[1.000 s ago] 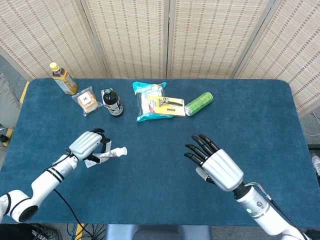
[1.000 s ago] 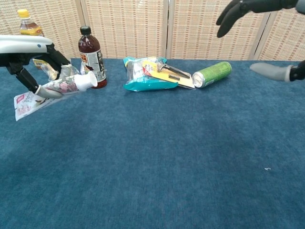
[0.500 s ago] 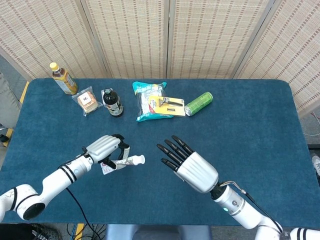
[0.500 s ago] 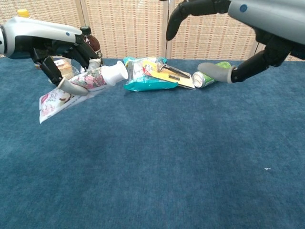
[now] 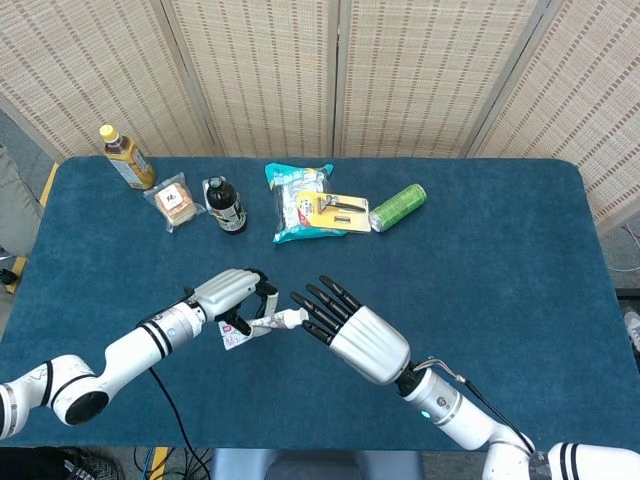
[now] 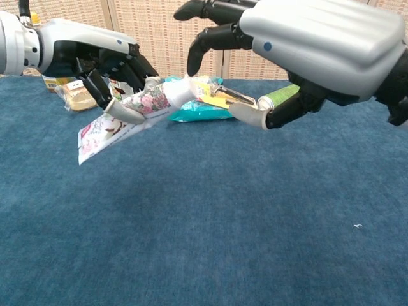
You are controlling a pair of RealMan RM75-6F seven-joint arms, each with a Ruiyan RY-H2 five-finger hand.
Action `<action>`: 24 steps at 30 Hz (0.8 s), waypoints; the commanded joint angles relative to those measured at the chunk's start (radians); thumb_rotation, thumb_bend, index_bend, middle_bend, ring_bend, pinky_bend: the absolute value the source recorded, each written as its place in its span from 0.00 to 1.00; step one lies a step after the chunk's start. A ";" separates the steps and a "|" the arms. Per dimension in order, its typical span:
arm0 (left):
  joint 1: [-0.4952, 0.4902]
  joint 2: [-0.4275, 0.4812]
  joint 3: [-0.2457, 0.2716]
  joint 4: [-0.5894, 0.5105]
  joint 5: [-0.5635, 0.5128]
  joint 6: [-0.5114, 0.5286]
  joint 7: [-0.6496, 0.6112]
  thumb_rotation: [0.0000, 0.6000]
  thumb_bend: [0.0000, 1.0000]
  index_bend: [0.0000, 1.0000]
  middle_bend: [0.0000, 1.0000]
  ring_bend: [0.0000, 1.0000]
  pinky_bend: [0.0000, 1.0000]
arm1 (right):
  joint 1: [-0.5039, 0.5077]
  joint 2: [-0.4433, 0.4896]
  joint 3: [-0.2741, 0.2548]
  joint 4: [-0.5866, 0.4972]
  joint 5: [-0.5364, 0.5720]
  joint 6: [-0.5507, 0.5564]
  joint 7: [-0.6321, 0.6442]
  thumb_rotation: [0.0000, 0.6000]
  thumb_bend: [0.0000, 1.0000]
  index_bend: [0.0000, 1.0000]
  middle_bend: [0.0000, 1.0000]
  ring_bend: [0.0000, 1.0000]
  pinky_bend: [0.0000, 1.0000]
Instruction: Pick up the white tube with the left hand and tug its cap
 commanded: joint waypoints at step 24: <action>-0.006 0.007 -0.007 0.004 0.004 -0.018 -0.028 1.00 0.45 0.61 0.67 0.39 0.14 | 0.040 -0.031 -0.007 0.033 0.083 -0.008 -0.047 1.00 0.30 0.33 0.05 0.00 0.00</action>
